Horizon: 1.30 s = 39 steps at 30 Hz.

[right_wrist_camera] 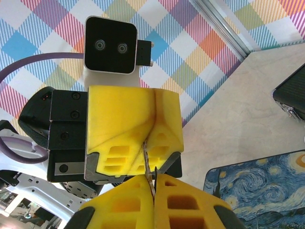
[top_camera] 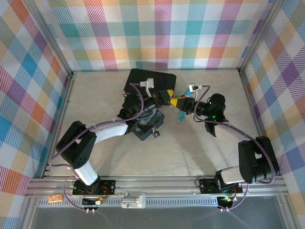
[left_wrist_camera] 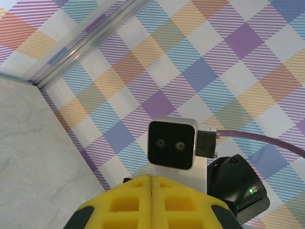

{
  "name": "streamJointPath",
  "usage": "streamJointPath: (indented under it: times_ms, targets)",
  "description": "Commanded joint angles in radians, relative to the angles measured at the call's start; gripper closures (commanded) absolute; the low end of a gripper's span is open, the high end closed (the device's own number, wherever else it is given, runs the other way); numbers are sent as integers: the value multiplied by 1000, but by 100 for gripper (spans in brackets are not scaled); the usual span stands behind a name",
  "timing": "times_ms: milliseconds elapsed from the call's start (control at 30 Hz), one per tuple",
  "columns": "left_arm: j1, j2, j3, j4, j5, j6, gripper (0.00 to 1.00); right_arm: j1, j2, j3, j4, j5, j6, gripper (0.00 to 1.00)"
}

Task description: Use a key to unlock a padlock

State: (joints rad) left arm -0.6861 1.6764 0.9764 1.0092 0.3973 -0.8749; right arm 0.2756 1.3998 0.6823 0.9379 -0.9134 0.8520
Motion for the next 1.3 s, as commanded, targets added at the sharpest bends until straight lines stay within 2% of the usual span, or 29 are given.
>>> streamJointPath:
  times_ms: [0, 33, 100, 133, 233, 433, 533, 600, 667, 733, 800, 933, 1067, 1267]
  targets:
    - [-4, -10, -13, 75, -19, -13, 97, 4, -15, 20, -49, -2, -60, 100]
    - [1, -16, -20, 77, -26, -18, 86, 4, -22, 27, -94, 4, -87, 100]
    - [19, -37, -47, 80, -49, -27, 56, 4, -39, 42, -193, 9, -157, 100]
    - [30, -51, -64, 79, -65, -30, 46, 3, -51, 49, -252, 16, -200, 100]
    - [59, -101, -97, 29, -83, -26, 34, 4, -88, 74, -433, 32, -322, 100]
    - [64, -194, -130, -233, -138, 28, 33, 5, -137, 155, -837, 180, -566, 100]
    - [62, -243, -169, -362, -192, 54, 33, 10, -128, 185, -972, 313, -630, 100]
    - [62, -293, -197, -481, -283, 54, 33, 22, -100, 209, -1035, 402, -662, 100]
    - [64, -351, -202, -674, -412, 65, 32, 43, -52, 246, -1084, 485, -685, 100]
    - [63, -405, -194, -832, -528, 68, 24, 75, 1, 281, -1124, 555, -702, 100]
    - [66, -447, -196, -919, -580, 79, 20, 111, 56, 318, -1152, 620, -706, 100]
    - [66, -507, -201, -1013, -556, 99, 19, 174, 165, 372, -1166, 740, -682, 100]
    - [51, -509, -203, -1018, -401, 77, 19, 206, 256, 410, -1153, 829, -657, 100]
    - [-62, -511, -226, -1047, -382, 38, 19, 221, 339, 438, -1158, 877, -642, 100]
